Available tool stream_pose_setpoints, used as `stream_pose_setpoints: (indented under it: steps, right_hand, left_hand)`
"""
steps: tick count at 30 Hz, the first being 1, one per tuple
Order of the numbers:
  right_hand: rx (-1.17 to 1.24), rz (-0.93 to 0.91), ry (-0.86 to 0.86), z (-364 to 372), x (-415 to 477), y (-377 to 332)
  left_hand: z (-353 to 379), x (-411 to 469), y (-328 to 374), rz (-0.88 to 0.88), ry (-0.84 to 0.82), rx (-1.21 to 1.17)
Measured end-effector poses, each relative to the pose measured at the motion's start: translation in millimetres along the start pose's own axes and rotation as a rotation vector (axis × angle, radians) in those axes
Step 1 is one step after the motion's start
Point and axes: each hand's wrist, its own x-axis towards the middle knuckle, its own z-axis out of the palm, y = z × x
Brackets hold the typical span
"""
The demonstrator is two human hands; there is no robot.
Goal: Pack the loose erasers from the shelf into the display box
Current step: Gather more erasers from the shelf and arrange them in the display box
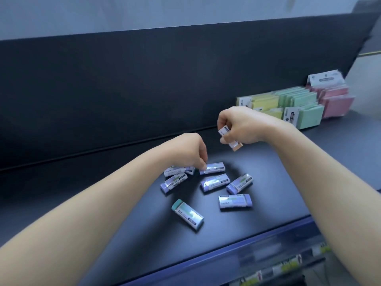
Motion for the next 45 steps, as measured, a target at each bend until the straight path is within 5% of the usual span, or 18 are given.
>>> stream_pose_setpoints:
  steps: [12,22,38,45]
  right_hand:
    - [0.056,0.057,0.211,0.1,-23.7,-16.7]
    - [0.069,-0.05,0.277,14.5,-26.0,-134.5]
    - [0.346,-0.248,0.181,89.7,-27.4,-335.4]
    - [0.483,-0.306,0.029,125.8,-20.7,-402.3]
  left_hand:
    - [-10.5,-25.0,-7.7,0.078,0.107,-0.141]
    - [-52.5,-124.3,-97.0,-0.025,0.24,-0.446]
    - [-59.1,-299.3,-236.8,-0.207,0.345,-0.624]
    - [-56.3,-356.9,-285.7,-0.395,0.517,-0.644]
